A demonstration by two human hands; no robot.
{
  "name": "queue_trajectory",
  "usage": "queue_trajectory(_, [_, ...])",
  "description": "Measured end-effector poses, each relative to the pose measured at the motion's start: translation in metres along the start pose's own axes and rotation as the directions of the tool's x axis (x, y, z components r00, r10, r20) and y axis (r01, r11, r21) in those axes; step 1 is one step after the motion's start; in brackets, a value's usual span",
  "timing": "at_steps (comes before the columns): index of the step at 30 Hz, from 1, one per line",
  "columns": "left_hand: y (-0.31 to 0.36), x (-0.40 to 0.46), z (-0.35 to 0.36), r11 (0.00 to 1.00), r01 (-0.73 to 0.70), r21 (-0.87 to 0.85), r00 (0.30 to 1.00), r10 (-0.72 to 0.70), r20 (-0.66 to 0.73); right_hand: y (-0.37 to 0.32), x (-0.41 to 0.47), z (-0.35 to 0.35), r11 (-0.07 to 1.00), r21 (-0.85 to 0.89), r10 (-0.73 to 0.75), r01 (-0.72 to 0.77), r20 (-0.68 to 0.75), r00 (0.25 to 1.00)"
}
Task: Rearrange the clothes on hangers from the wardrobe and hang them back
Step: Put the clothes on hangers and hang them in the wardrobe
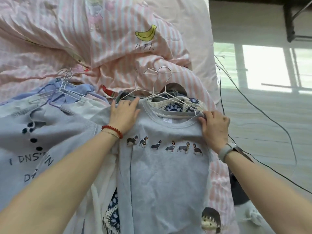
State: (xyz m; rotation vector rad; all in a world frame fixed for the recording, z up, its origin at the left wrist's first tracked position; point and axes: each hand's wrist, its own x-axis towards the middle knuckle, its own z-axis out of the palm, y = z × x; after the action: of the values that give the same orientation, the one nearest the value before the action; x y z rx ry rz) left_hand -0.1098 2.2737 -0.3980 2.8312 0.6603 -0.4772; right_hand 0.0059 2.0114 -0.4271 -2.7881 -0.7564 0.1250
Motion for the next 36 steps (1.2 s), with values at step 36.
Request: queue_trajectory(36, [-0.206, -0.651, -0.055, 0.346, 0.386, -0.855, -0.047, -0.918, -0.393, -0.51, -0.264, -0.166, 0.014, 0.517, -0.998, 0.856, -0.047, 0.045])
